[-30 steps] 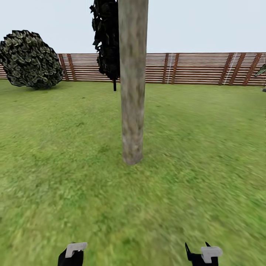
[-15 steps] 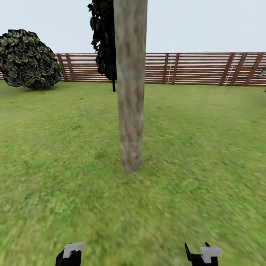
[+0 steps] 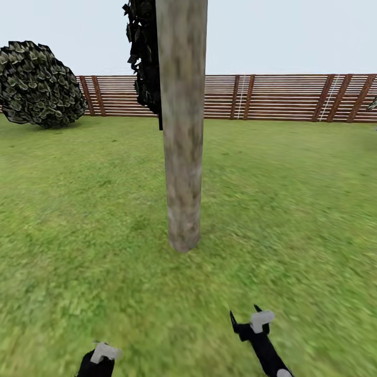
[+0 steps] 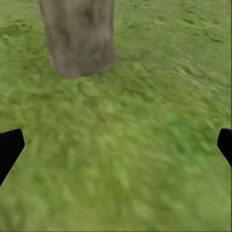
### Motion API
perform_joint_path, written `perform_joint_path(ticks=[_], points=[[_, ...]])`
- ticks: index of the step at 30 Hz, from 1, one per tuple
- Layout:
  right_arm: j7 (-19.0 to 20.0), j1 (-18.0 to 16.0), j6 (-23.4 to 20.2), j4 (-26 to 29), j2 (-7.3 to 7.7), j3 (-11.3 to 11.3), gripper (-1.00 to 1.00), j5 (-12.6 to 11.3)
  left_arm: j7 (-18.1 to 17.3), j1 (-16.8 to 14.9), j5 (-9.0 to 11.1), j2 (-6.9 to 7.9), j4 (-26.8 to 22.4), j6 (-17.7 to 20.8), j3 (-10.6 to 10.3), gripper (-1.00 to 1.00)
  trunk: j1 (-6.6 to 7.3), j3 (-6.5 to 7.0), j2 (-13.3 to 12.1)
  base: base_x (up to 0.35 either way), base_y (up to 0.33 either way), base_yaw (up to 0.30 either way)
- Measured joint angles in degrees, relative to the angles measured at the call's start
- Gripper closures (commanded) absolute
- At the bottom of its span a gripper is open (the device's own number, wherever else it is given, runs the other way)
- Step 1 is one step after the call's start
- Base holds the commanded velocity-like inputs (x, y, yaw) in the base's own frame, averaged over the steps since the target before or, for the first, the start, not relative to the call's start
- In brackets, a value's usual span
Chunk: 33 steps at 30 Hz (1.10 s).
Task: In the garden, pick up the pesticide atomizer on the floor and spray pesticide onto both trees until each tree trunk is fully covered.
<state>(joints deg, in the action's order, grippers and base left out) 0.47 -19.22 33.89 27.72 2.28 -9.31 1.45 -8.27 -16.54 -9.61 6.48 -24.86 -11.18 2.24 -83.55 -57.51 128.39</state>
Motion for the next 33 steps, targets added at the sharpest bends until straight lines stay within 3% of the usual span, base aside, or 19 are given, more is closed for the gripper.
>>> perform_joint_path(ticks=[2,3,4,7,13,16,18,19,22,23,33], points=[[0.03,-2.93,-1.8,0.37,-0.43,-5.56,-1.0,1.23,-6.77,-0.98,-4.02,0.5,-1.22,3.02,-0.03,1.0,0.01,0.0,0.0,0.0,0.0,0.0],[0.05,-4.46,-4.49,0.81,-0.67,-10.27,-1.0,2.65,-13.17,-2.04,-7.12,0.79,-1.98,4.16,-0.1,1.0,0.01,0.01,0.0,0.0,0.0,0.0],[0.05,-5.35,-6.3,1.2,-0.79,-12.98,-1.0,3.33,-17.55,-2.85,-9.08,1.1,-2.29,4.67,-0.07,1.0,0.01,0.0,0.0,0.0,0.0,0.0],[1.71,-7.29,-9.75,2.08,-0.93,-17.78,-1.0,4.34,-28.09,-5.51,-13.2,2.29,-2.65,5.39,-0.03,1.0,0.01,0.0,0.01,0.0,0.0,0.0],[18.81,-11.56,-11.14,2.61,-0.97,-19.49,-1.0,4.82,-38.51,-7.39,-17.48,5.49,-2.64,5.52,-0.11,1.0,0.0,0.0,0.0,0.0,0.0,0.0],[24.16,-13.12,-11.3,2.68,-1.07,-19.74,-1.0,5.03,-41.94,-7.49,-19.39,6.44,-2.68,5.45,-0.13,1.0,0.0,0.0,0.0,0.0,0.0,0.0],[26.66,-13.95,-11.84,3.03,-1.63,-20.2,-1.0,6.03,-43.56,-7.56,-21.06,6.9,-2.75,5.45,-0.09,1.0,0.0,0.0,0.01,0.0,0.0,0.0],[27.52,-14.26,-12.78,3.45,-2.65,-20.39,-1.0,7.32,-44.16,-7.6,-22.43,7.15,-2.77,5.41,-0.09,1.0,0.01,0.0,0.01,0.0,0.0,0.0],[28.15,-14.5,-16.04,3.88,-3.99,-20.52,-1.0,9.15,-44.64,-7.62,-24.67,7.38,-2.81,5.39,-0.06,1.0,0.0,0.0,0.01,0.0,0.0,0.0],[28.29,-14.55,-17.64,4.12,-4.35,-20.55,1.0,9.63,-44.77,-7.62,-25.79,7.44,-2.79,5.39,-0.07,1.0,0.0,0.0,0.0,0.0,0.0,0.0],[30.12,-14.7,-19.64,4.37,-4.65,-20.58,1.0,11.09,-47.14,-7.62,-29.26,6.88,-2.89,5.16,-0.69,1.0,0.0,0.0,0.0,0.0,0.0,0.0]])
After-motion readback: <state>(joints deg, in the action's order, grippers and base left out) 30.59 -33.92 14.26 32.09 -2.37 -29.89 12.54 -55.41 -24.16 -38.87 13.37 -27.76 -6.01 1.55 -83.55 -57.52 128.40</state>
